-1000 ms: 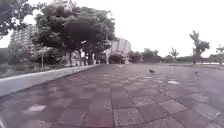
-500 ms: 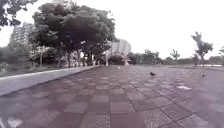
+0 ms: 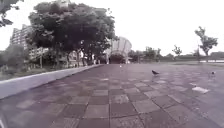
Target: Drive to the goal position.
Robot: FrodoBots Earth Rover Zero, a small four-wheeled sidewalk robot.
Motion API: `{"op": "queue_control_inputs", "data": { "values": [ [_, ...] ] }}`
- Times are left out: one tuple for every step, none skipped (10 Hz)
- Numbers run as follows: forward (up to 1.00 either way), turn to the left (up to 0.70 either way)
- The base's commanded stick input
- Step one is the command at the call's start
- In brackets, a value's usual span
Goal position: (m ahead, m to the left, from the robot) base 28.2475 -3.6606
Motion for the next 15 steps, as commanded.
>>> {"op": "queue_control_inputs", "data": {
  "values": [
    [1.00,0.00],
    [1.00,0.00],
    [1.00,0.00],
    [1.00,0.00],
    [1.00,0.00],
    [1.00,0.06],
    [1.00,0.32],
    [1.00,0.39],
    [1.00,0.38],
    [1.00,0.00],
    [1.00,0.00],
    [1.00,0.00],
    [1.00,0.00],
    [1.00,0.00],
    [1.00,0.00]
  ]
}}
